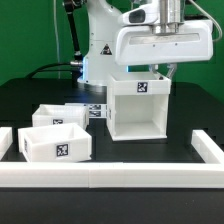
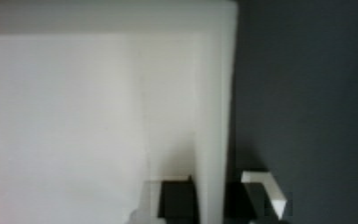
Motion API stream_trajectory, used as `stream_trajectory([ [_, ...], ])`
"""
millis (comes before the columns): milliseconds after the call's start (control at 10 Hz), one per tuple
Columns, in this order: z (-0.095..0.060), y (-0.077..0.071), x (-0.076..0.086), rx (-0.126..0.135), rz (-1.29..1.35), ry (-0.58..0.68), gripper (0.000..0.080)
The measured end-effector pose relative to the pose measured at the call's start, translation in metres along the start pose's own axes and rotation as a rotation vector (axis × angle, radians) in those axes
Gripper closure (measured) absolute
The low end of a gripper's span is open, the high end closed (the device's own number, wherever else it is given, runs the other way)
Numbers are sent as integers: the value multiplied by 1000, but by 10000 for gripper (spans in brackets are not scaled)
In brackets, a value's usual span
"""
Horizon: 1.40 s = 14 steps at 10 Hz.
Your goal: Assemble drawer
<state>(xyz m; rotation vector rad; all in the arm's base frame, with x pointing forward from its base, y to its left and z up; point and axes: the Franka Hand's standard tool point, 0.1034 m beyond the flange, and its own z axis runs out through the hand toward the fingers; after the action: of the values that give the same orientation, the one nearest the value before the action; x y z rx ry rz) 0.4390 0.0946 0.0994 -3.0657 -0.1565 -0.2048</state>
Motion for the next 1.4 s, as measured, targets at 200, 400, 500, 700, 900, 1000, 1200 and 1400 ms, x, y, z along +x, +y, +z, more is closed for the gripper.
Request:
stream_trajectory([
  [200,3,8,26,5,8,16,762],
  [400,9,11,58,13,22,41,762],
  [500,11,13,72,15,29,58,762],
  [700,14,17,98,18,42,86,761],
  [900,17,16,123,26,63,111,761],
  [1000,18,19,132,28,68,122,761],
  [1200,16,18,133,33,118,125,760],
  [1400,14,16,136,45,225,137,760],
])
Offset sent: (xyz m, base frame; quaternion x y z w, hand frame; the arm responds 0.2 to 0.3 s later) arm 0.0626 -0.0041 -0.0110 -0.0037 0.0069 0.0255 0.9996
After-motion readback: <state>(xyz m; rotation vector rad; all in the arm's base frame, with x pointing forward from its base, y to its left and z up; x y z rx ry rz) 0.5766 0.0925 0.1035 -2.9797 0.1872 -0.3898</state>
